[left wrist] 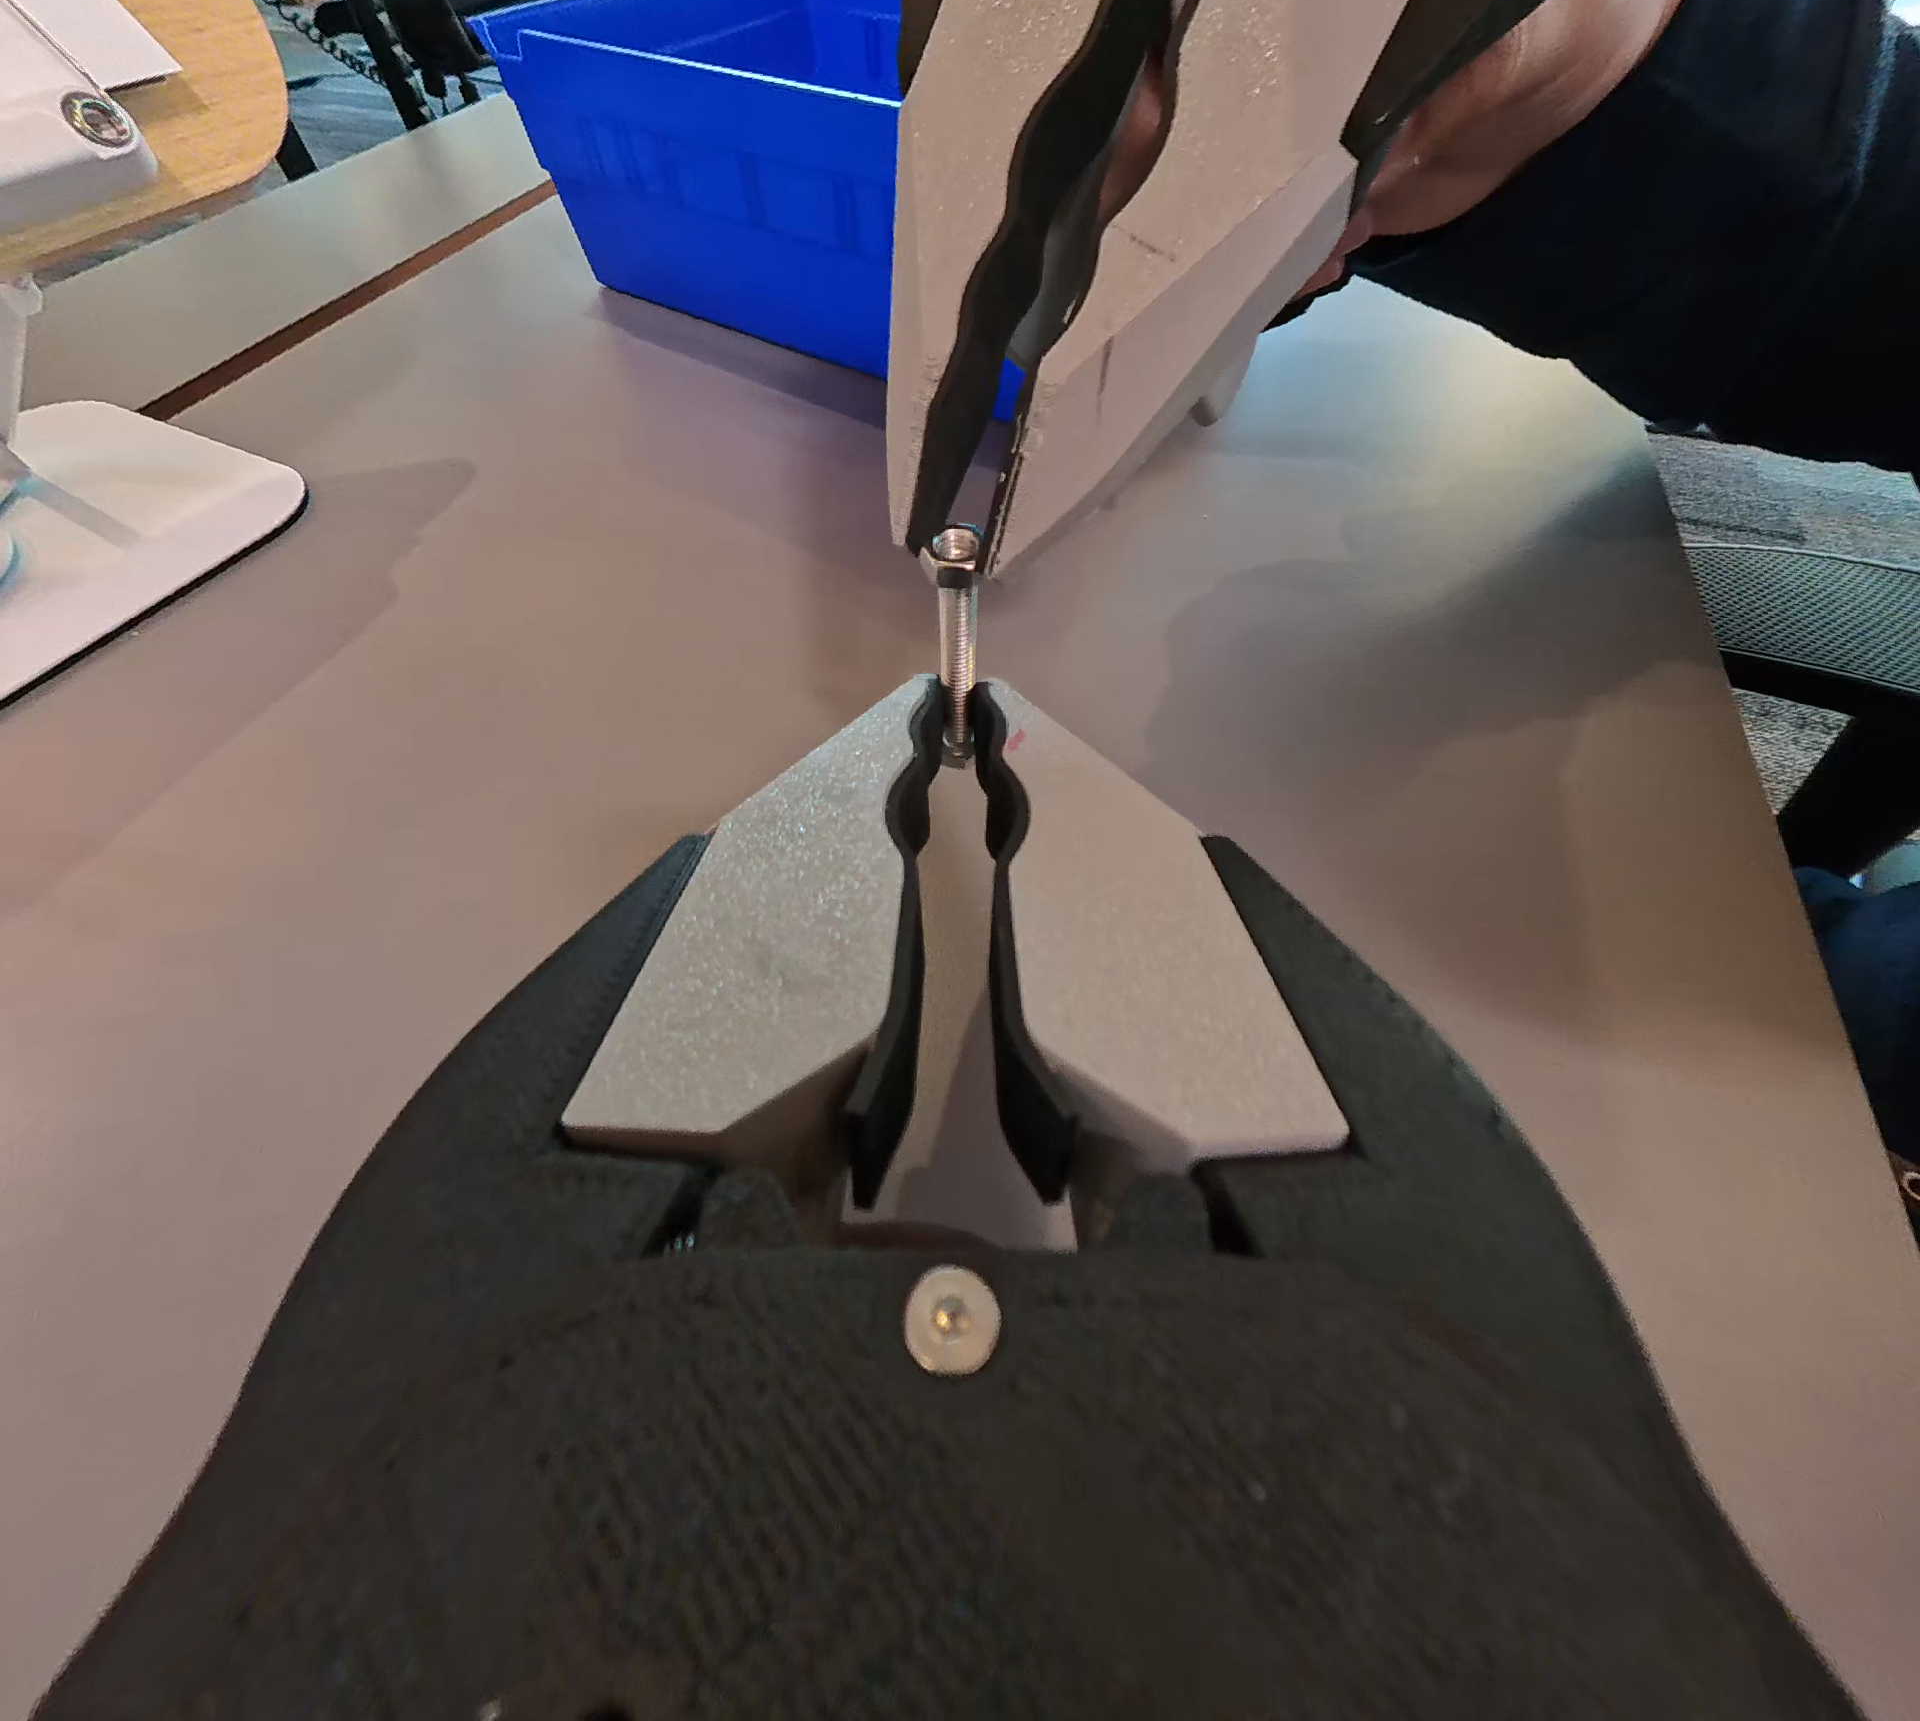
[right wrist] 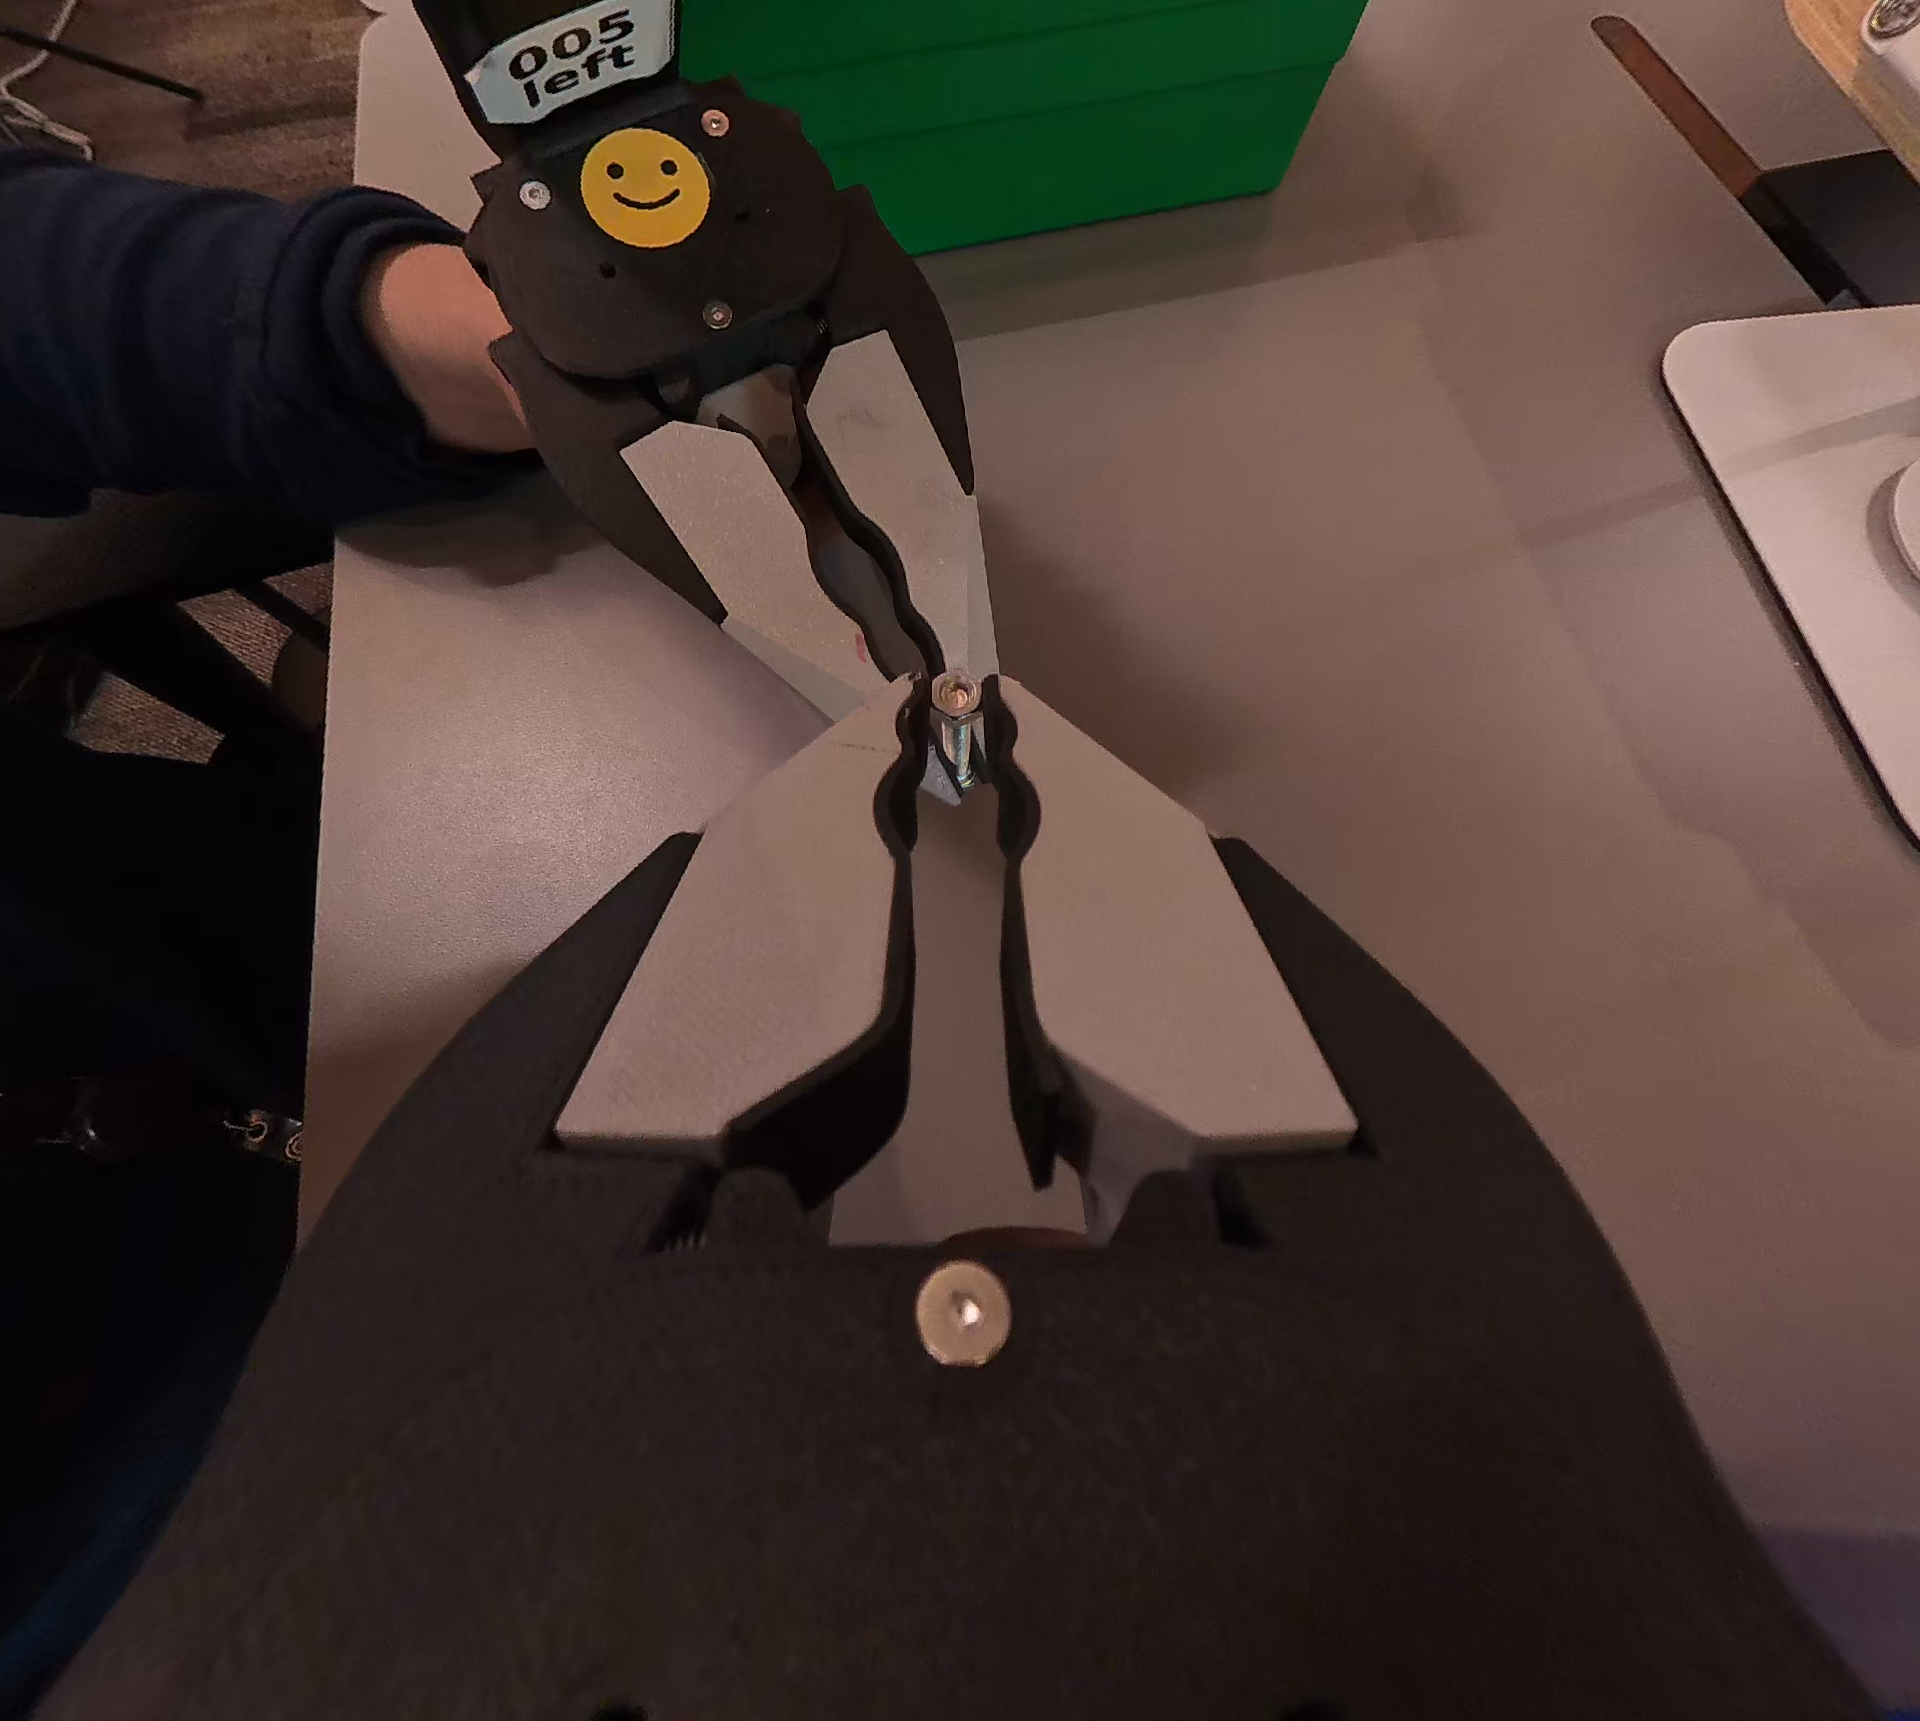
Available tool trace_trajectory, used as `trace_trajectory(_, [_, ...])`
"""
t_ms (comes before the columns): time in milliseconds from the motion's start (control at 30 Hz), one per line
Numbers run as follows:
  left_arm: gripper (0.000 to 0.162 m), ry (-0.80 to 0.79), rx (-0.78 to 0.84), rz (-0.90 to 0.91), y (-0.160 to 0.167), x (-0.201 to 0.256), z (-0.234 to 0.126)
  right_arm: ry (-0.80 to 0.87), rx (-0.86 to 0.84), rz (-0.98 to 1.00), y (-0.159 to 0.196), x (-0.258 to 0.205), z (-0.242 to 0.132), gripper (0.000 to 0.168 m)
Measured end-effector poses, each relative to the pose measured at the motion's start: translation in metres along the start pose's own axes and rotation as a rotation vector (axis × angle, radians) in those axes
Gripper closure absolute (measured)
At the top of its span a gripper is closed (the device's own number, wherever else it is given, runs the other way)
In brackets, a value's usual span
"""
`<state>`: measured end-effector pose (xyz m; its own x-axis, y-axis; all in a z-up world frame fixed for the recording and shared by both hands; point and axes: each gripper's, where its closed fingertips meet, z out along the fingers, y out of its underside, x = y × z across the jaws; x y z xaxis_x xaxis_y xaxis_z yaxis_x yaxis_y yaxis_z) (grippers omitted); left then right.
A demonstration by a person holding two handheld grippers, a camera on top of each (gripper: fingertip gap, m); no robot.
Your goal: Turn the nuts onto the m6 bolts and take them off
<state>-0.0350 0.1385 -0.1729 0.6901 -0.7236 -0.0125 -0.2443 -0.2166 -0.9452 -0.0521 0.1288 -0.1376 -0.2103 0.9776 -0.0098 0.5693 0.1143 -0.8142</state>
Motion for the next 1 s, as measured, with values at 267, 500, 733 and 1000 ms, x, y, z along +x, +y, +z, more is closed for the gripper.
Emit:
trace_trajectory(267, [0.158,0.001,-0.002,0.001,0.0001,0.0002,-0.0002,-0.004,0.006,0.005,-0.0002,-0.0006,0.0002,0.161])
trace_trajectory(500, [0.158,0.003,-0.004,0.000,0.0005,0.0004,0.0000,-0.005,0.009,0.007,0.0002,-0.0010,0.0001,0.161])
trace_trajectory(733, [0.158,0.007,-0.004,-0.003,0.0003,0.0010,0.0000,-0.010,0.016,0.011,0.0004,-0.0015,0.0001,0.161])
trace_trajectory(1000, [0.158,0.007,-0.003,-0.007,0.0002,0.0007,-0.0002,-0.013,0.021,0.013,0.0008,-0.0018,0.0001,0.160])
